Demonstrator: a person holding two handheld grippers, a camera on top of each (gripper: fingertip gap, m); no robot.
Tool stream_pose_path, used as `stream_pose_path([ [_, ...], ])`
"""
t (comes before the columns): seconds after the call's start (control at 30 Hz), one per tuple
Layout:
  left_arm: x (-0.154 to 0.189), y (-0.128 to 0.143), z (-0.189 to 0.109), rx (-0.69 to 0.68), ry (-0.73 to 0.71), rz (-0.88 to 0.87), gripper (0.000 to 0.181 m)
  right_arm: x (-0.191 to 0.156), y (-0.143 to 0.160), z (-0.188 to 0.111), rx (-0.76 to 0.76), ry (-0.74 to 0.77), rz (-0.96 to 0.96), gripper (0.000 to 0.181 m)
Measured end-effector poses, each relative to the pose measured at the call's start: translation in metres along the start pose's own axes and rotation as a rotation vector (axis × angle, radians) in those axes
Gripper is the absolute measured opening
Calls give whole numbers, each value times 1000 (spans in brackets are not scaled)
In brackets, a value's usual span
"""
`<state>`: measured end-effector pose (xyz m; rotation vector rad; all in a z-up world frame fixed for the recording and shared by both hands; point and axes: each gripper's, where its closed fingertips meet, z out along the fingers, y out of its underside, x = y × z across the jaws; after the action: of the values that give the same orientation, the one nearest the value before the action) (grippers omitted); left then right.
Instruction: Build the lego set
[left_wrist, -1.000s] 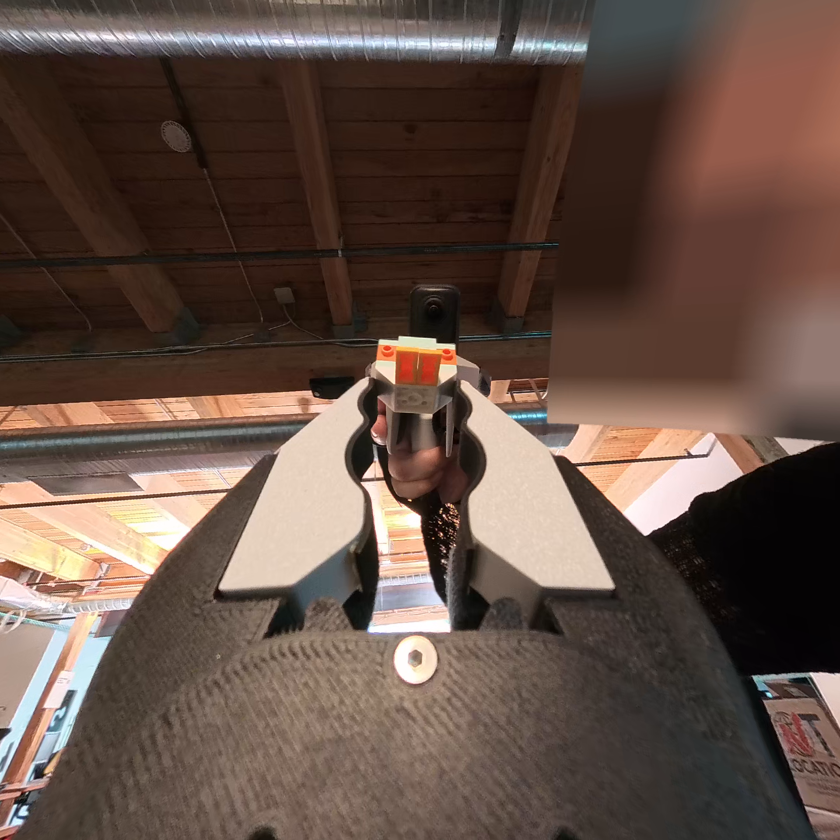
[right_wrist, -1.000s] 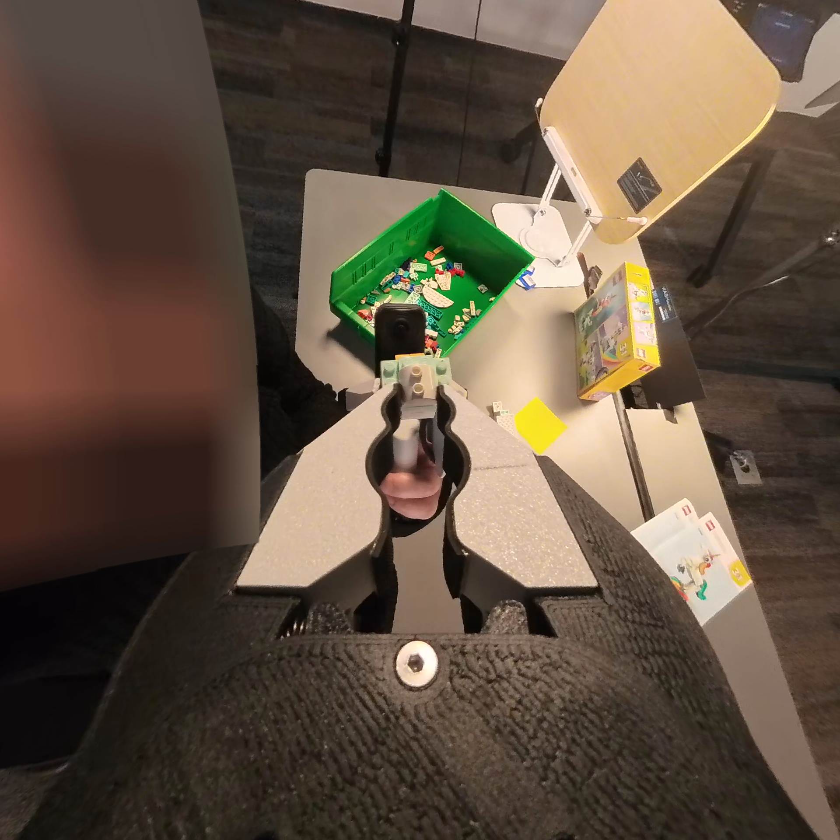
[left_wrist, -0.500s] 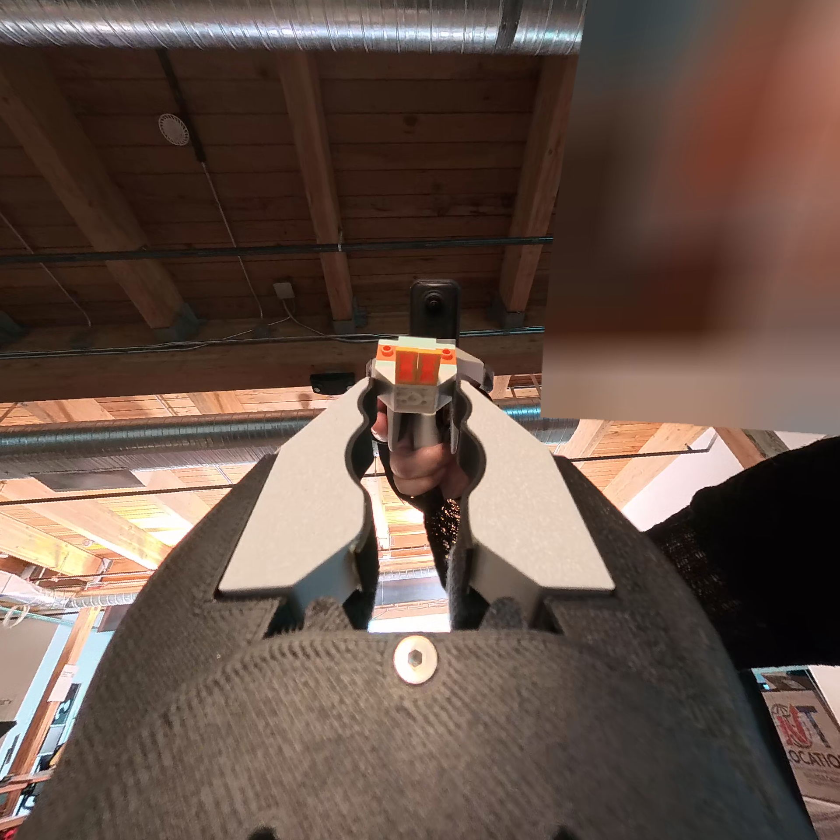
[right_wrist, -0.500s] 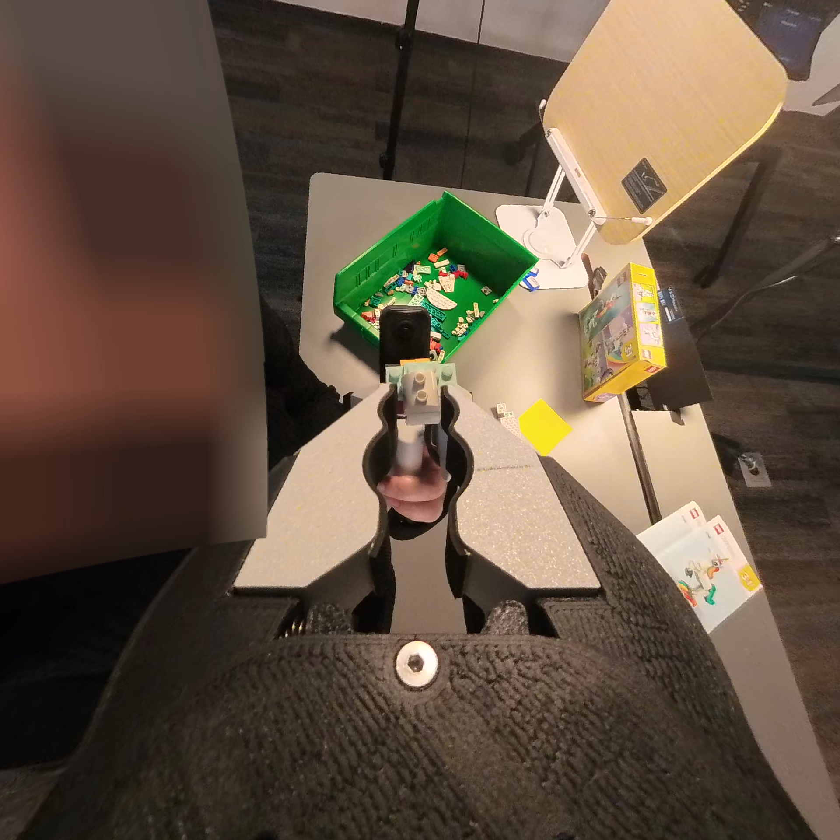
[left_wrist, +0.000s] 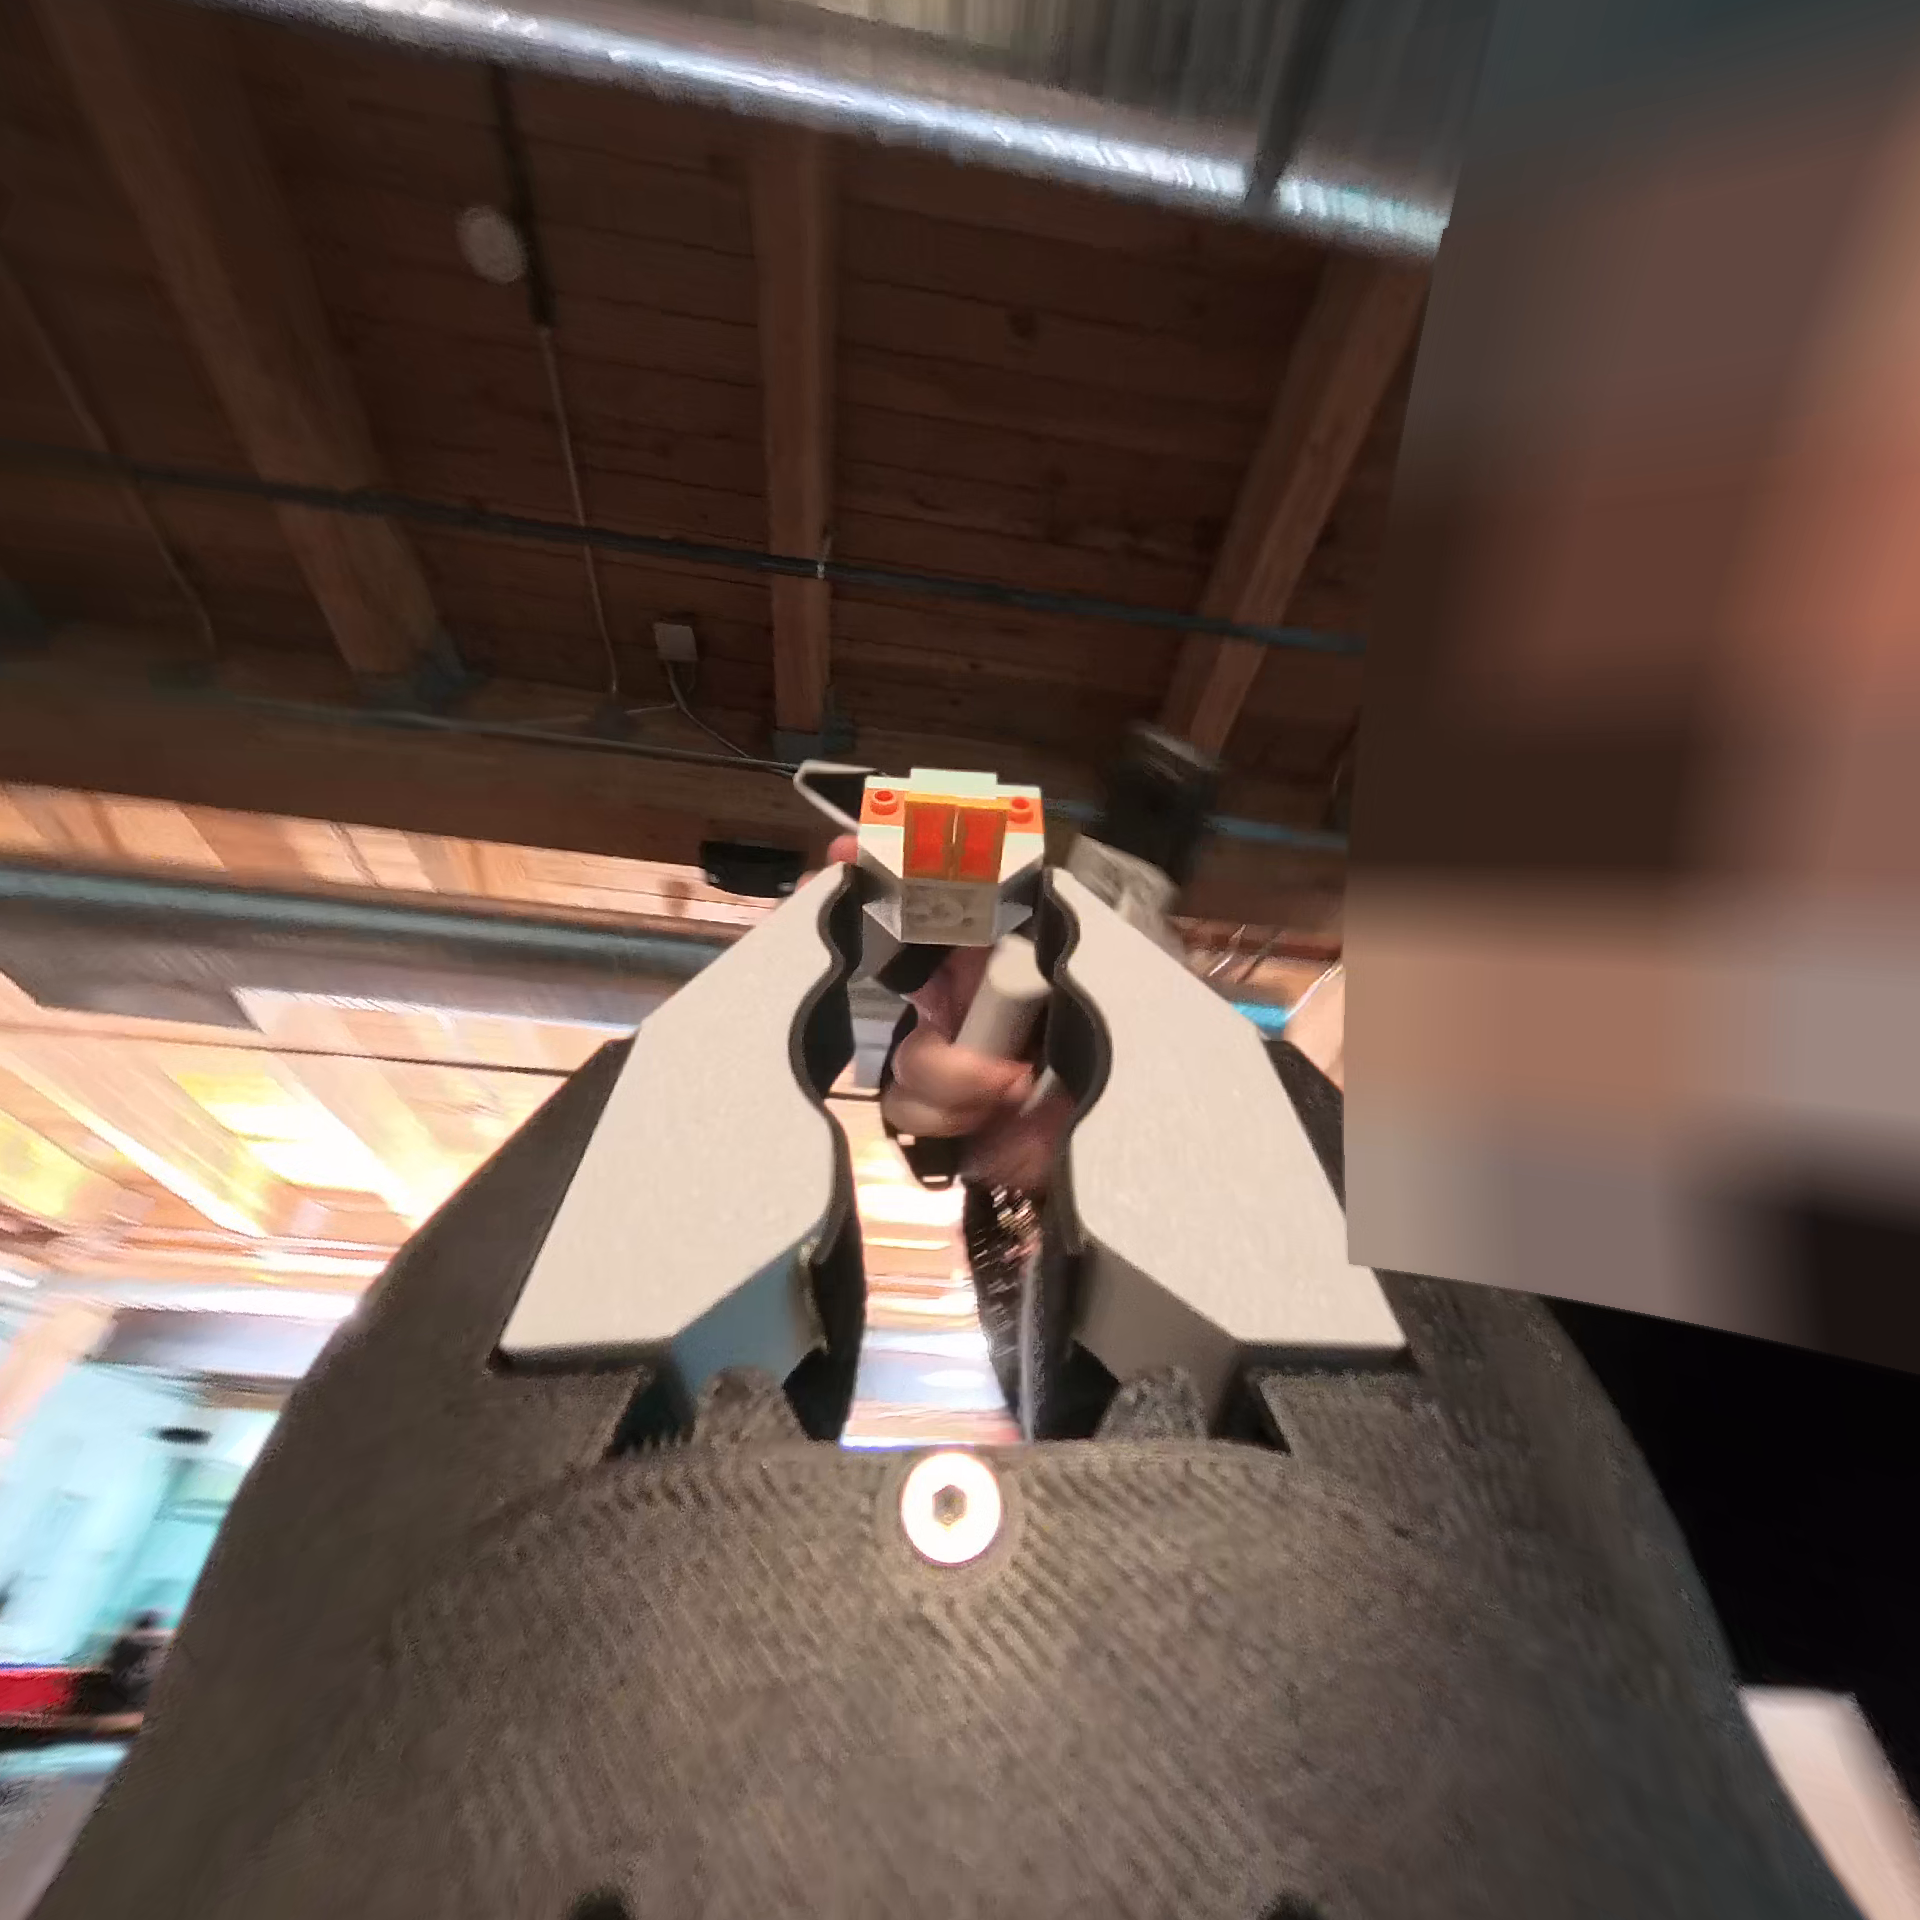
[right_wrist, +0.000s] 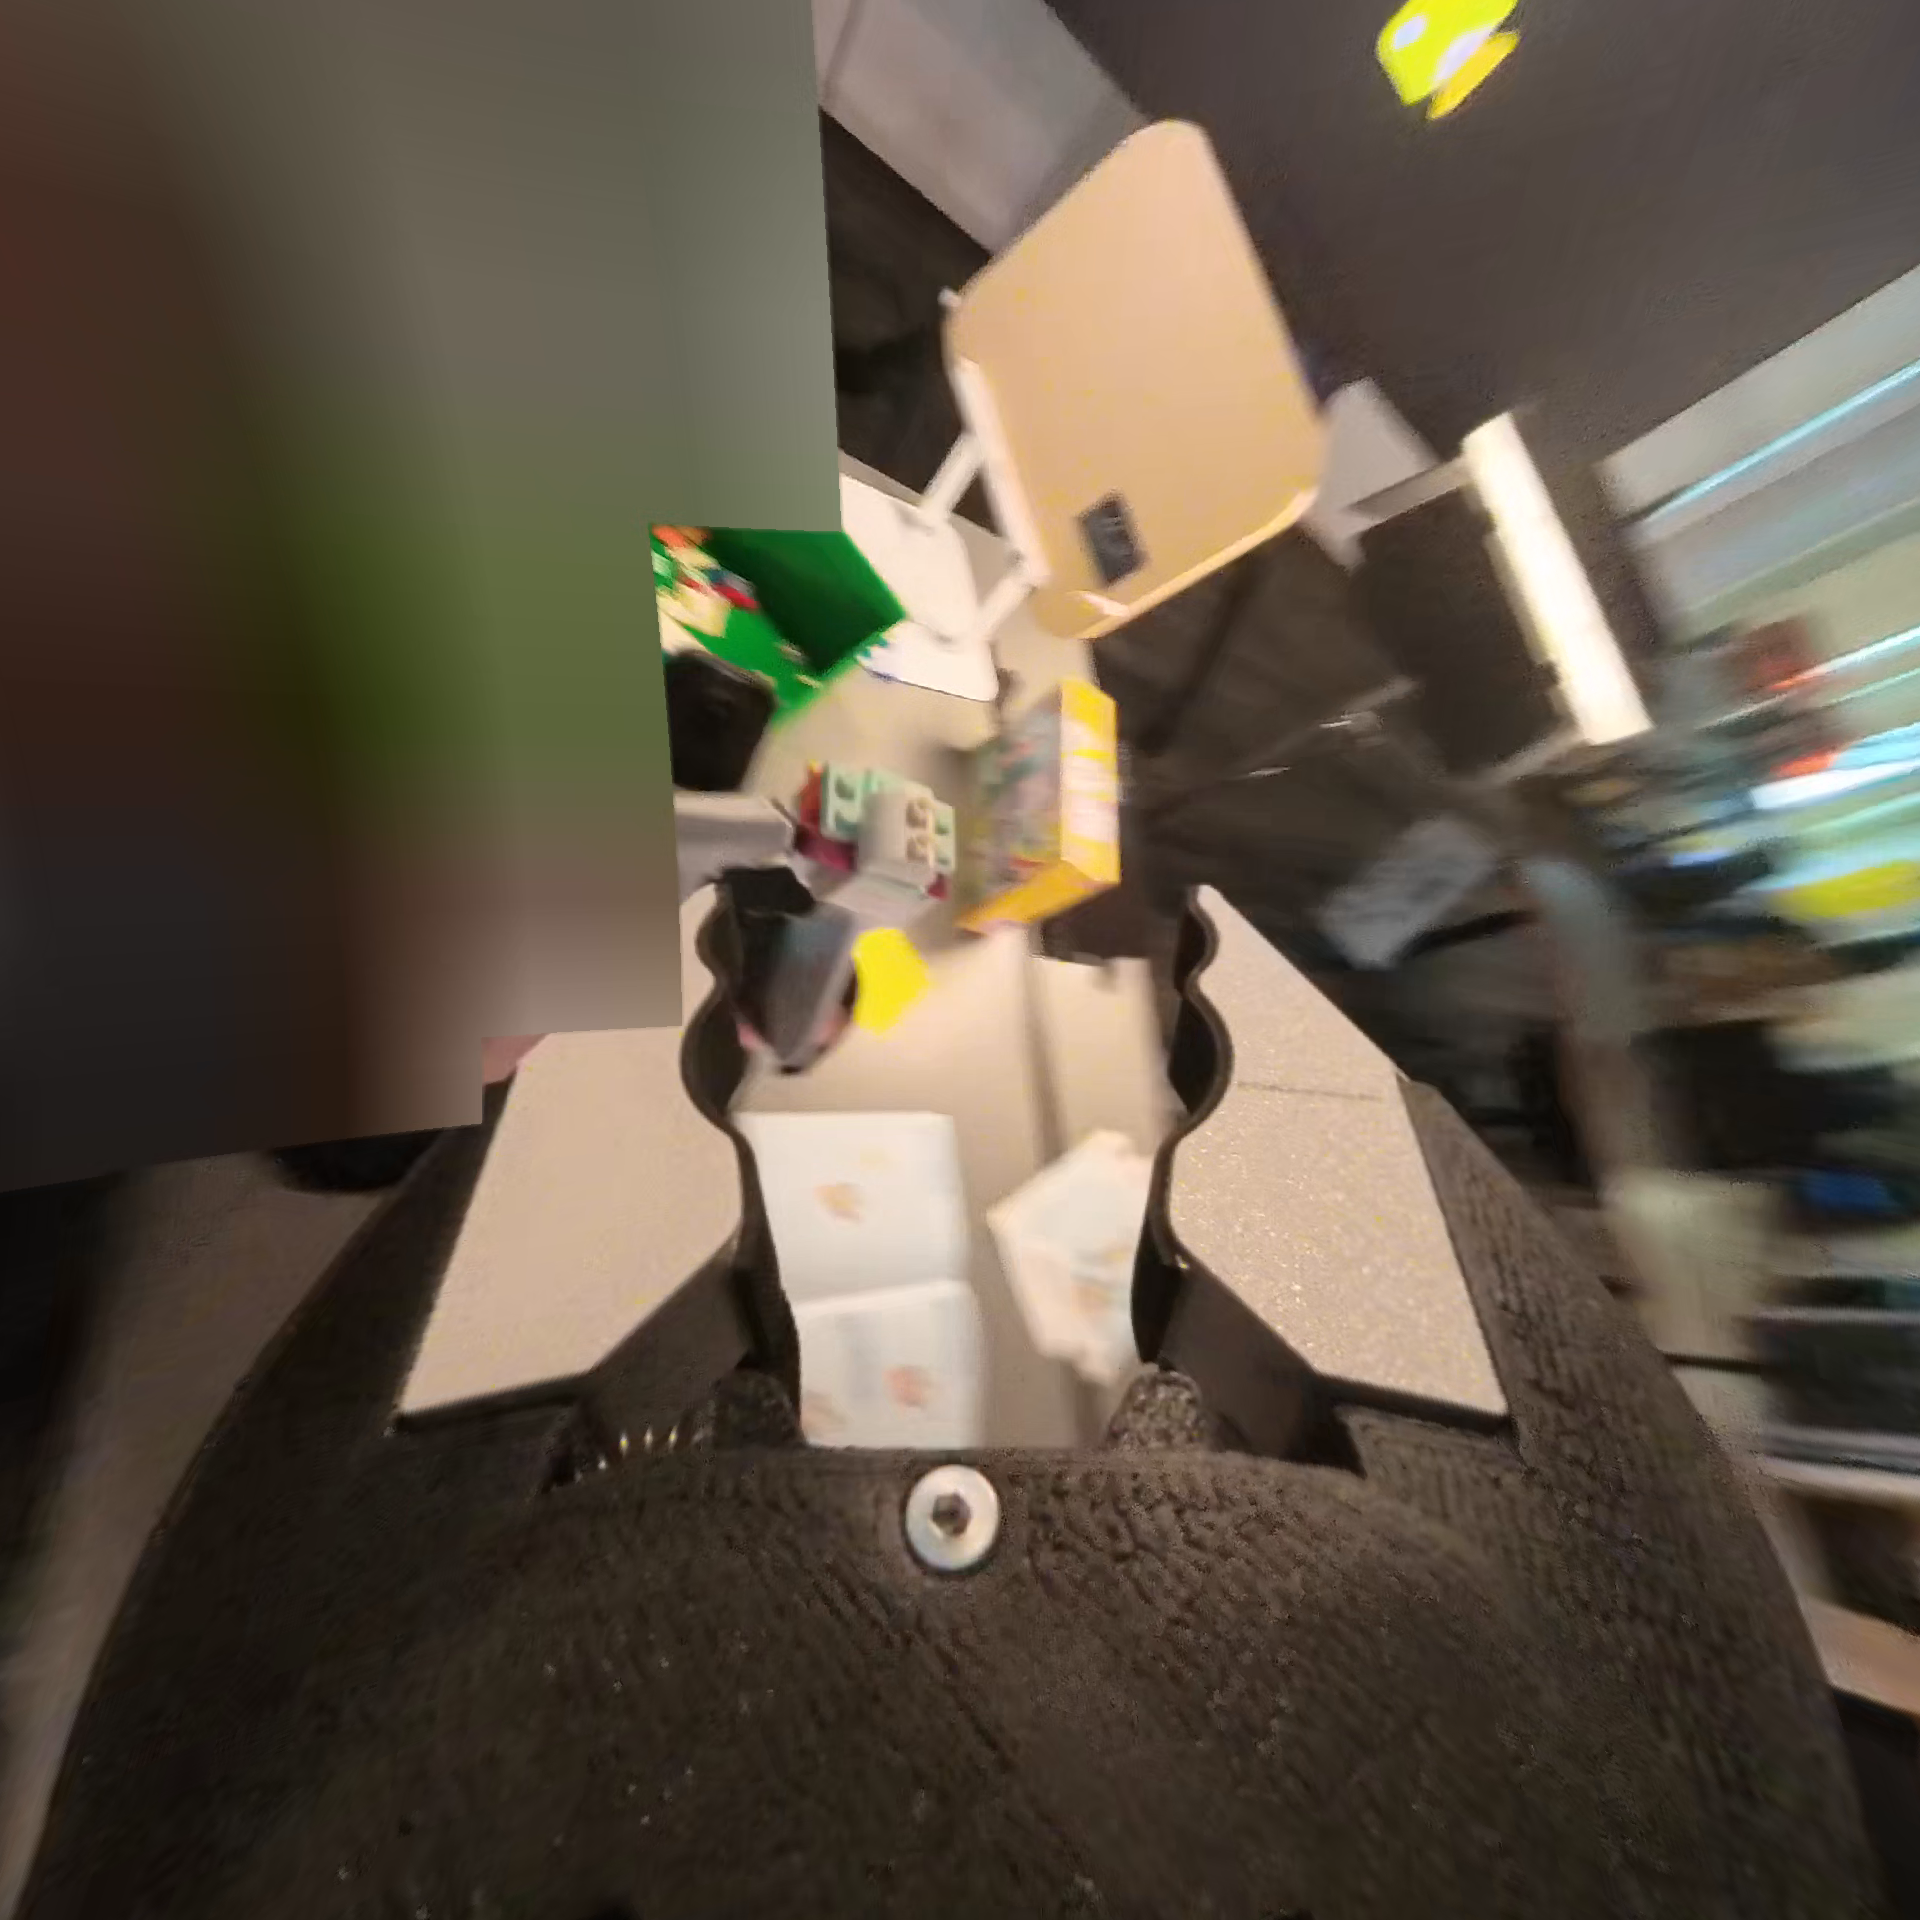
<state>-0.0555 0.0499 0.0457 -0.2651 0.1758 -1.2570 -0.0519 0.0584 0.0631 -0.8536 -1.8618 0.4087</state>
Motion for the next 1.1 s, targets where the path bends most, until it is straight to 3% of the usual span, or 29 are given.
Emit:
stream_pose_path([
  [0.03,-2,-1,1,8,1,-42,32,3,5,2,-40,84,-133,85],
  [0.13,-6,-2,2,37,3,-166,32,2,14,10,-147,279,-506,88],
  [0.27,-10,1,4,65,5,-298,32,-7,10,18,-168,405,-743,76],
  [0.43,-11,4,6,87,25,-408,33,-2,16,20,-213,455,-749,69],
  [0.53,-11,6,6,87,28,-433,32,-4,16,19,-194,446,-770,54],
  [0.8,-11,11,6,67,28,-470,33,-6,20,16,-211,409,-818,40],
  [1.1,-8,13,6,39,29,-469,32,-6,21,10,-248,417,-829,35],
])
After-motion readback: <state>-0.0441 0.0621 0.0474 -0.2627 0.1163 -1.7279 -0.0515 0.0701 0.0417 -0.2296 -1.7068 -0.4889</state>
